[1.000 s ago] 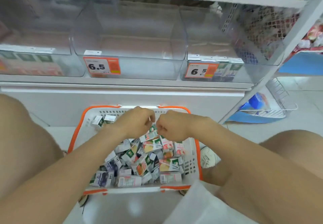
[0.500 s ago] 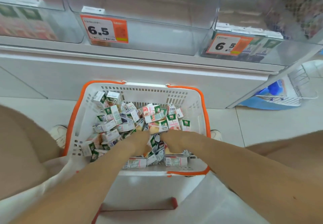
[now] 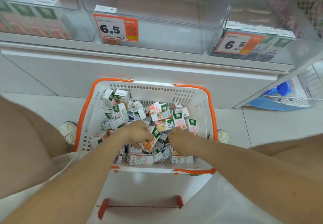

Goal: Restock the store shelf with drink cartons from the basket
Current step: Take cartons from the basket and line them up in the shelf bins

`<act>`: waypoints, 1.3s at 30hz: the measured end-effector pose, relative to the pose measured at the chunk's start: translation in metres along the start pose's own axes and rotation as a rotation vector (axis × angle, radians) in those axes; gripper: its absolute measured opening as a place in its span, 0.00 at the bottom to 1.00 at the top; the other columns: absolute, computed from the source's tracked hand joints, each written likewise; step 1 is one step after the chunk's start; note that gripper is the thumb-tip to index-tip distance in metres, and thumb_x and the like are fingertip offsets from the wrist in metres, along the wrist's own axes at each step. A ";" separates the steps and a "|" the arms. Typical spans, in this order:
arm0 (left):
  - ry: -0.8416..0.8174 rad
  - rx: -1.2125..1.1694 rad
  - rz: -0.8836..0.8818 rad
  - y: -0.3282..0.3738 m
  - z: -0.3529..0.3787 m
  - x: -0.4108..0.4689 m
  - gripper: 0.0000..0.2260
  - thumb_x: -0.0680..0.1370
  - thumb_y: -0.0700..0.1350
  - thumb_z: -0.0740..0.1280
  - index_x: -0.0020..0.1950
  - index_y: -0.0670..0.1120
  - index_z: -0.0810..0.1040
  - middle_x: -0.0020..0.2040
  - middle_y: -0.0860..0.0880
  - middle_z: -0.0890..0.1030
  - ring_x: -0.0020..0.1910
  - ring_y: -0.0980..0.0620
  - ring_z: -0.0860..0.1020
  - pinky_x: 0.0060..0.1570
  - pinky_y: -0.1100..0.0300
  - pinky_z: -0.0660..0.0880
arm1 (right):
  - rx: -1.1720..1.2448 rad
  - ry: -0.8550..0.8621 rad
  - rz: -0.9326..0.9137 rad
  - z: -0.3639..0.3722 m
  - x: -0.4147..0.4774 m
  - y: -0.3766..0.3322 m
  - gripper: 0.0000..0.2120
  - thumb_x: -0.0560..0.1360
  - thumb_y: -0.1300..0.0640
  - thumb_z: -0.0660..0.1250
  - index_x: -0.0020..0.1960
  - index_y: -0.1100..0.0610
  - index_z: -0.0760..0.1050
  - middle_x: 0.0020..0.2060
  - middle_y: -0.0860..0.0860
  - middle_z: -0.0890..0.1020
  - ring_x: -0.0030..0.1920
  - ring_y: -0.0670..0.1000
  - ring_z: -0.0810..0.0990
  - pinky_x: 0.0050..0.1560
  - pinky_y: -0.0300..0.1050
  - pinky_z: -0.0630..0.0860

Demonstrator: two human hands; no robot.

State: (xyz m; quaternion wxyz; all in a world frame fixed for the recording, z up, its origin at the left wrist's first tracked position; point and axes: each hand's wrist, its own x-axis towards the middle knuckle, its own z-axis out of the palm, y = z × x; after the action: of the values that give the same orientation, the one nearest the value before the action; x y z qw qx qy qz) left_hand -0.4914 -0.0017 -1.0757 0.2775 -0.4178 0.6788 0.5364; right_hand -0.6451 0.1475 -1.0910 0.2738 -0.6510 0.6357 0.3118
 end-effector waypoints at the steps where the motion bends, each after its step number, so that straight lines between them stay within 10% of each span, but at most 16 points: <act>1: 0.003 -0.046 -0.008 0.000 -0.004 -0.004 0.14 0.75 0.41 0.73 0.59 0.40 0.77 0.42 0.46 0.73 0.40 0.49 0.77 0.47 0.49 0.86 | 0.024 0.025 -0.007 -0.003 -0.003 0.002 0.27 0.78 0.64 0.68 0.74 0.63 0.65 0.66 0.60 0.73 0.64 0.60 0.73 0.61 0.56 0.75; 8: 0.252 -0.416 0.187 0.016 -0.032 -0.038 0.24 0.73 0.40 0.74 0.66 0.54 0.75 0.55 0.45 0.84 0.48 0.49 0.84 0.51 0.51 0.81 | 0.878 0.280 0.057 -0.073 -0.029 0.028 0.19 0.84 0.54 0.66 0.69 0.59 0.63 0.44 0.50 0.76 0.43 0.51 0.77 0.39 0.43 0.73; 13: 0.472 -0.507 0.405 0.039 -0.050 -0.073 0.24 0.72 0.51 0.74 0.68 0.59 0.78 0.64 0.50 0.81 0.56 0.53 0.84 0.57 0.50 0.80 | 1.580 0.576 0.167 -0.125 -0.058 0.040 0.09 0.85 0.52 0.63 0.62 0.54 0.71 0.48 0.61 0.81 0.45 0.60 0.82 0.52 0.63 0.84; 18: 0.500 -0.456 0.678 0.062 -0.066 -0.108 0.17 0.76 0.45 0.79 0.62 0.58 0.83 0.58 0.55 0.86 0.57 0.52 0.84 0.58 0.50 0.81 | 1.916 0.670 0.024 -0.166 -0.093 0.036 0.09 0.84 0.54 0.67 0.62 0.57 0.79 0.53 0.61 0.87 0.45 0.58 0.85 0.46 0.52 0.80; 27: 0.571 -0.534 0.825 0.077 -0.084 -0.149 0.17 0.78 0.40 0.76 0.65 0.52 0.82 0.60 0.51 0.86 0.55 0.49 0.86 0.54 0.56 0.83 | 1.758 0.579 -0.221 -0.206 -0.138 0.035 0.34 0.69 0.71 0.79 0.70 0.52 0.75 0.54 0.57 0.86 0.50 0.55 0.86 0.55 0.49 0.82; 32: 0.542 -0.632 0.819 0.080 -0.094 -0.162 0.15 0.80 0.44 0.74 0.66 0.54 0.82 0.60 0.50 0.86 0.58 0.48 0.85 0.55 0.52 0.82 | 1.614 0.544 -0.156 -0.226 -0.146 0.031 0.19 0.76 0.43 0.75 0.63 0.50 0.81 0.54 0.56 0.87 0.46 0.55 0.84 0.52 0.51 0.76; 39: 0.501 -0.725 0.762 0.085 -0.098 -0.171 0.14 0.80 0.44 0.74 0.66 0.51 0.82 0.57 0.47 0.88 0.54 0.44 0.87 0.60 0.45 0.81 | 1.642 0.528 -0.018 -0.240 -0.139 0.022 0.30 0.76 0.30 0.65 0.57 0.55 0.85 0.47 0.52 0.89 0.48 0.54 0.87 0.59 0.50 0.80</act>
State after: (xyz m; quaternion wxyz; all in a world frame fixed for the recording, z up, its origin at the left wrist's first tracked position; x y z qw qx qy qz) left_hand -0.4729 -0.0431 -0.8657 -0.2649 -0.3268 0.5993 0.6811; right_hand -0.6532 0.0576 -0.8278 0.5035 -0.3030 0.6975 -0.4102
